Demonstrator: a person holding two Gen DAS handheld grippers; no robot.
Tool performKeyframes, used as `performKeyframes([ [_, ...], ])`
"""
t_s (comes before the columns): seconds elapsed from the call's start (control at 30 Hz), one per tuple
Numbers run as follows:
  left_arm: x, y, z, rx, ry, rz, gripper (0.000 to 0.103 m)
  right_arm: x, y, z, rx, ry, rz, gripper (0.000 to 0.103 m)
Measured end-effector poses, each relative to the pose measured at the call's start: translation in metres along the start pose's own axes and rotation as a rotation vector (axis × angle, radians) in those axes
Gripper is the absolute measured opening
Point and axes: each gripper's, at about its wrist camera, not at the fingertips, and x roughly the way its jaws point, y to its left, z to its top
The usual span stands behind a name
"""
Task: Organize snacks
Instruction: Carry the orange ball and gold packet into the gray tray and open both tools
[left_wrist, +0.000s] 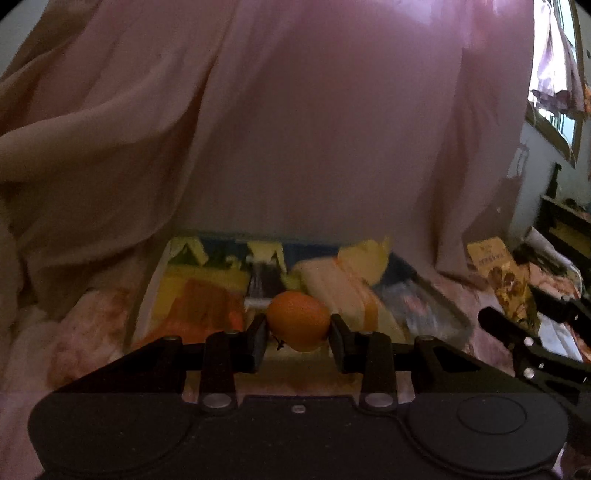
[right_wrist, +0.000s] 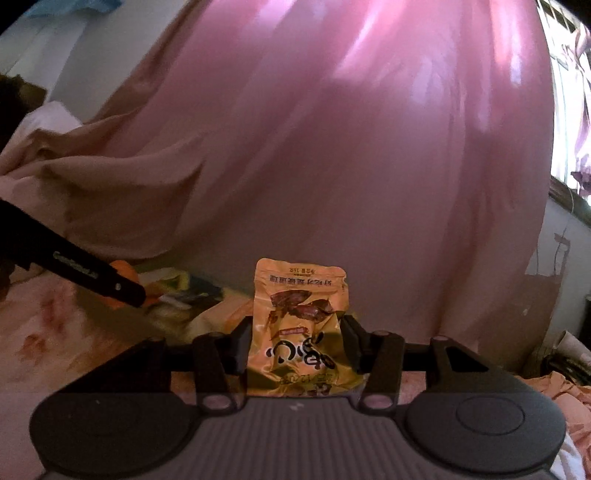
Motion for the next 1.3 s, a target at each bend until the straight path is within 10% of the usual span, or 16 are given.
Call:
performKeyframes([
  [0.57, 0.084, -0.009, 0.027, 0.024, 0.044, 0.020, 0.037, 0.098, -0.006, -0.008, 0.017, 0.110, -0.003, 0.054],
  [1.3, 0.098, -0.014, 0.013, 0.022, 0.076, 0.013, 0.048, 0.113, -0.019, -0.013, 0.165, 0.210, 0.026, 0.058],
])
